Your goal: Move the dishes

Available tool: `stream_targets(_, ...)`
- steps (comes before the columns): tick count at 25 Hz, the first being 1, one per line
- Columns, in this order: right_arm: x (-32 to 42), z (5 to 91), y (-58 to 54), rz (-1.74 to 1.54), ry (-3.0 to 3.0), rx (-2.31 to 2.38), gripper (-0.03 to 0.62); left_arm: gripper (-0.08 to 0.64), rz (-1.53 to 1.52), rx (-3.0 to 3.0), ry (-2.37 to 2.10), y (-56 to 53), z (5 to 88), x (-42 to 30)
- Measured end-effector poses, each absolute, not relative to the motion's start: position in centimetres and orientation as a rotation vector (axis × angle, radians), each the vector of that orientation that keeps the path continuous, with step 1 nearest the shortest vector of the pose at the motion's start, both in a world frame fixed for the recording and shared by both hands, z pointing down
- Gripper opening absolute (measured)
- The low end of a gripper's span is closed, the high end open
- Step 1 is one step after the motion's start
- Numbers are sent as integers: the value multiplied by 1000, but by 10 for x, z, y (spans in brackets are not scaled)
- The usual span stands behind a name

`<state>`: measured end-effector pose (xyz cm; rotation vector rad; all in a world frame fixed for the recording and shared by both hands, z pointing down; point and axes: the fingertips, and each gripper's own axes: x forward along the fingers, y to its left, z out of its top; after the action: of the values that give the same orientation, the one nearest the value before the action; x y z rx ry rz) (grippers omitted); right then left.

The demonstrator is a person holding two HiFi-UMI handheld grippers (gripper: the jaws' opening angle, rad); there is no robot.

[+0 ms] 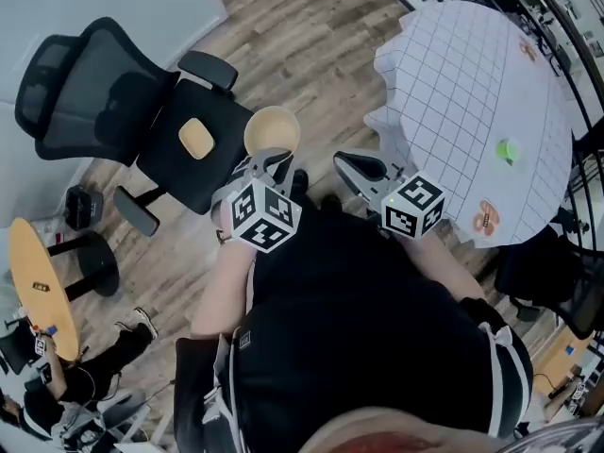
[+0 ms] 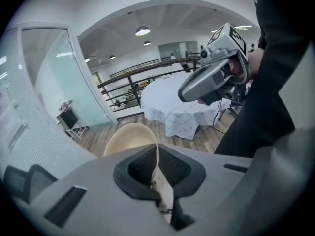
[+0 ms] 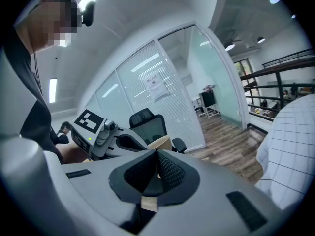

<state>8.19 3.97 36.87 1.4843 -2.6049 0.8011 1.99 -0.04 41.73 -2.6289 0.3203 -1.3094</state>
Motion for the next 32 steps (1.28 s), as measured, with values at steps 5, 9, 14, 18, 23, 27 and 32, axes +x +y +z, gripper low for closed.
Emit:
stream_targets(5,133,365,50,790,-2487,1789,20,18,-1219,-2575,31,7,408,78)
stream_targets(9,174,363,60,788,-2319,2111,20,17,-1126,-2493,-252,8,405,128)
stream_targets(14,207,359,75,768,-2091,2429,20,17,-1022,-2368,-561,20,404,175)
stream_targets(18,222,358,93,744,-1946,2594,20,17,-943,-2273,-732,37,405,208)
stream_targets(23,257,361,151,719,-1646,2864,20,18,-837,-2155,-931,78,405,250)
stream_targets(27,285,359,192,675,-1495,2989,20,17,-780,-2070,-1025,112,404,286)
stream_targets(32,334,349,236,615,-1398,3086,20,18,-752,-1999,-1075,148,403,331)
